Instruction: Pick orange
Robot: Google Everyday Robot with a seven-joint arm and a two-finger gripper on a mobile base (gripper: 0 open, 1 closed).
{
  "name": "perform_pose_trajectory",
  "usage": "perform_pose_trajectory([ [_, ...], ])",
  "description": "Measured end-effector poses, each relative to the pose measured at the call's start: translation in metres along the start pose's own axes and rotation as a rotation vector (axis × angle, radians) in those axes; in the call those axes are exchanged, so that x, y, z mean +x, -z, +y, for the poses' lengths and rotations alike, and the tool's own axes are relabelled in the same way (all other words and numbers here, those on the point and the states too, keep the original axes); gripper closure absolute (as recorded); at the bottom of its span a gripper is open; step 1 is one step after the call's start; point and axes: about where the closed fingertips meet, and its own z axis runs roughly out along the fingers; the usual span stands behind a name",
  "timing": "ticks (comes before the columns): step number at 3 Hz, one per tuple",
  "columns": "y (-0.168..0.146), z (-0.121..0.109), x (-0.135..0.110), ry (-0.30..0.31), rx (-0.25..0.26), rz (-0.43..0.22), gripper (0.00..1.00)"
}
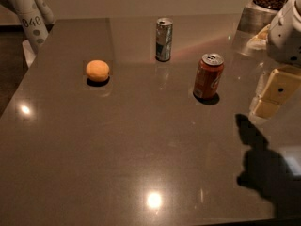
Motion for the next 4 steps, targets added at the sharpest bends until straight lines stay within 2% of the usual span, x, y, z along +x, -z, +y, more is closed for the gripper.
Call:
perform_pose_trajectory([
  [1,-0.001,-0.008,-0.024,-0.007,-0.002,-0.076,0.0],
  [3,-0.007,-0.051,-0.096,-0.054,-0.027,-0.263,0.0],
  [4,-0.025,-0.072,-0.162,-0.085,-0.049,-0.347,0.0],
])
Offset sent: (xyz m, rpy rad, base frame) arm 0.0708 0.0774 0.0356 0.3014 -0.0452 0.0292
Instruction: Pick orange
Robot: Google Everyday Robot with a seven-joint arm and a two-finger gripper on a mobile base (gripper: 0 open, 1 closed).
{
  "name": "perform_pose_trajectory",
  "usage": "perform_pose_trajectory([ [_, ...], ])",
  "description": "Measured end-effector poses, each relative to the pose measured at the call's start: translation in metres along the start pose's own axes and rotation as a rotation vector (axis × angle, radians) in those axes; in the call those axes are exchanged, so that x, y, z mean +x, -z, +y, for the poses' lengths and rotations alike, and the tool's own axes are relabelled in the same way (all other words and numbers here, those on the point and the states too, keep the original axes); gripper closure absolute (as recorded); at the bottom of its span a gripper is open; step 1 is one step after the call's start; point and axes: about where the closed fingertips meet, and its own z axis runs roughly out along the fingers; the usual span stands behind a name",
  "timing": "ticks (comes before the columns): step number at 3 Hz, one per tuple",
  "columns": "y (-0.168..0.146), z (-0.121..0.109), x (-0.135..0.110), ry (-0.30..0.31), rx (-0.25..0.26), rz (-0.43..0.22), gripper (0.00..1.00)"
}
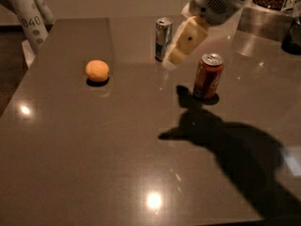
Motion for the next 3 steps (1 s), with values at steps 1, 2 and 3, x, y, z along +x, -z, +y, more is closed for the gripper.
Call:
perform_pose_trajectory([
  [1,-0.039,-0.008,-0.027,-0.049,0.001,0.007,0.0],
  [2,-0.086,-0.011,-0.05,-0.085,0.007,0.041,0.0],
  [3,-0.141,-0.007,-0.076,-0.111,-0.001,0.07,0.0],
])
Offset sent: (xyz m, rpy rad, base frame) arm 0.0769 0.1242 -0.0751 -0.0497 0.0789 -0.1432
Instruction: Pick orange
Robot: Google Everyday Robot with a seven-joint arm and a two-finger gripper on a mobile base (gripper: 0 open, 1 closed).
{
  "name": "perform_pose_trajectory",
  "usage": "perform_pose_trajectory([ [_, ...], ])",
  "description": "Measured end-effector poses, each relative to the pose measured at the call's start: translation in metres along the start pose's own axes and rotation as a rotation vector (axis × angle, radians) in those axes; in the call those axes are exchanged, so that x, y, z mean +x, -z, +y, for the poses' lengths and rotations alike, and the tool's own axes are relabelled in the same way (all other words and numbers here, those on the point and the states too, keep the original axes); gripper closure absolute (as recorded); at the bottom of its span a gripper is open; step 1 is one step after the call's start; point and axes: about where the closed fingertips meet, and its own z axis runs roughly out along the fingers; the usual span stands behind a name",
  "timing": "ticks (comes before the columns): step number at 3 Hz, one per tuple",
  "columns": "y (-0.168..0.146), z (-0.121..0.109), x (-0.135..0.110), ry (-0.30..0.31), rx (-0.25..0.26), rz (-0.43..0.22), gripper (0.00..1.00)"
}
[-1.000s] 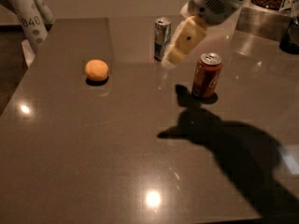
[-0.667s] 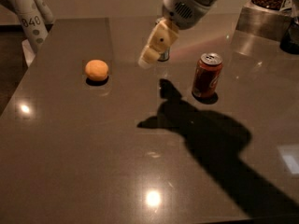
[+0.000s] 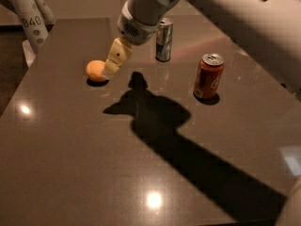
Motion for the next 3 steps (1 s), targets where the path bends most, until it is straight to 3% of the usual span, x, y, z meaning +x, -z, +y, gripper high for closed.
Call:
perform_pose_trajectory([
  [3,-0.084,0.01,-0.043,0.01,-0.052,0.056,0.0],
])
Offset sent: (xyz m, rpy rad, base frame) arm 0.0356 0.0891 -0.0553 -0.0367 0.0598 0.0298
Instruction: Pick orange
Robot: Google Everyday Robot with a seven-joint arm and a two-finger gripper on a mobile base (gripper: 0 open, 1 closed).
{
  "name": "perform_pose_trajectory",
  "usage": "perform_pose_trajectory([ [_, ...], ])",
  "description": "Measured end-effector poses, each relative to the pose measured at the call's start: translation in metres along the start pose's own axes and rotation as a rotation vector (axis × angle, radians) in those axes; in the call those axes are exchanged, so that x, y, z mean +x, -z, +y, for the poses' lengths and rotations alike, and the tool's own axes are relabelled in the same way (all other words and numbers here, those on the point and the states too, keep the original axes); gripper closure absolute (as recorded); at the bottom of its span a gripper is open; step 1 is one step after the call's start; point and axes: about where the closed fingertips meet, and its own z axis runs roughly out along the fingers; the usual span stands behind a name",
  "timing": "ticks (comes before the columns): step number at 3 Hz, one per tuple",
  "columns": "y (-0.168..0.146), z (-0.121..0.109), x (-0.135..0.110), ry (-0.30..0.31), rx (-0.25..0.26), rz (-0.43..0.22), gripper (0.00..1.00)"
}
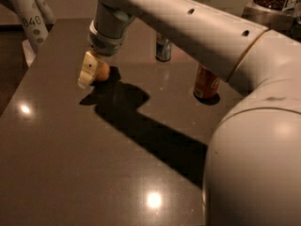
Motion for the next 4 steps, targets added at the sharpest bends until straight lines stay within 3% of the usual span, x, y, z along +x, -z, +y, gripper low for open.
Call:
perform_pose_trajectory([
  [1,-0.02,0.0,-0.007,0.003,-0.031,0.024,0.03],
  [3,-0.023,-0.003,-0.003,0.009,-0.047,0.032,0.49],
  [4,0.0,-0.006,0.004,0.02,-0.052,-0.004,0.72],
])
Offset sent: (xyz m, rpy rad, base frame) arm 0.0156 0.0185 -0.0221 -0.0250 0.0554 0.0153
